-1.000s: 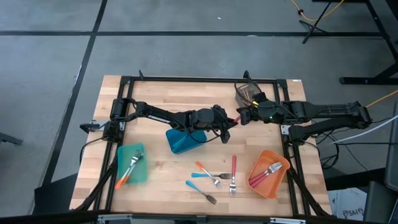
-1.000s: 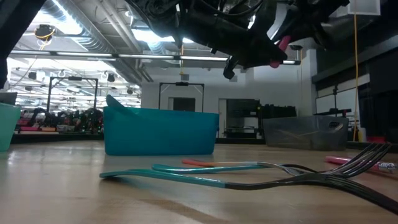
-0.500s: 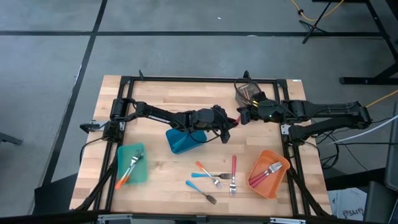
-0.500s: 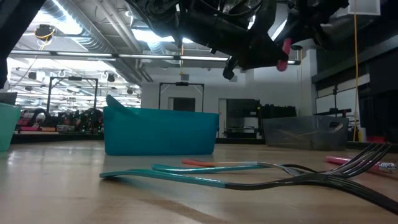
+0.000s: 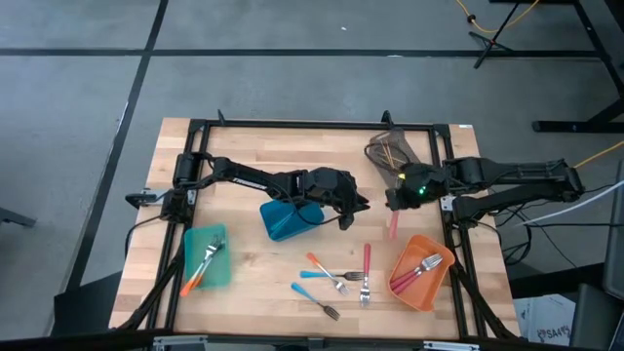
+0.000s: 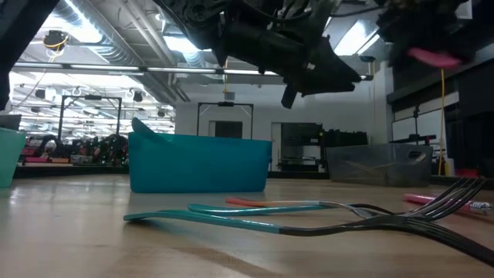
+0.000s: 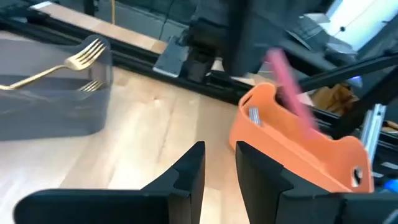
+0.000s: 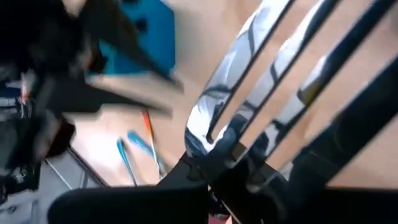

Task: Sort silverware by color (type)
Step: Put the top pink fork into the orange bin

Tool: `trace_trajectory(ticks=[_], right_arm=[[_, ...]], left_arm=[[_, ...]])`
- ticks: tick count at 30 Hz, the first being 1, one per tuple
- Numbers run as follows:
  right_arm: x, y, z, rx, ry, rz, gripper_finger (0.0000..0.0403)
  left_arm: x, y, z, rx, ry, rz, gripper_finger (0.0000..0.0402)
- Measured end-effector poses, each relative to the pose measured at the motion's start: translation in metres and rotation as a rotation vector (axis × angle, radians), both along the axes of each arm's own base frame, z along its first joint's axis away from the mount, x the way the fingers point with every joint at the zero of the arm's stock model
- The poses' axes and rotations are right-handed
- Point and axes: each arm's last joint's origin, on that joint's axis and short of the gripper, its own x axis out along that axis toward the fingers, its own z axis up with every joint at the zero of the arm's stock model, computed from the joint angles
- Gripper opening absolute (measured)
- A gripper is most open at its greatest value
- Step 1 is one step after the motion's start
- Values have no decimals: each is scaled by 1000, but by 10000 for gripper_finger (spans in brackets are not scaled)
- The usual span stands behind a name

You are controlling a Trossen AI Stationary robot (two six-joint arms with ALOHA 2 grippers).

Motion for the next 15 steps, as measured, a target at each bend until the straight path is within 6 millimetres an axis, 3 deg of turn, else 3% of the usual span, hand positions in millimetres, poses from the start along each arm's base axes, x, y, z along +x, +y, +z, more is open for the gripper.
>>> trace_trajectory(ticks=[6,15], right_arm=[[-11,30,-5,154,119,36,6],[-33,85,-14,171,235,-51,8]], left_arm=[[-1,7,-2,-2,20,13,74],[-1,7,-2,-3,20,9,69]])
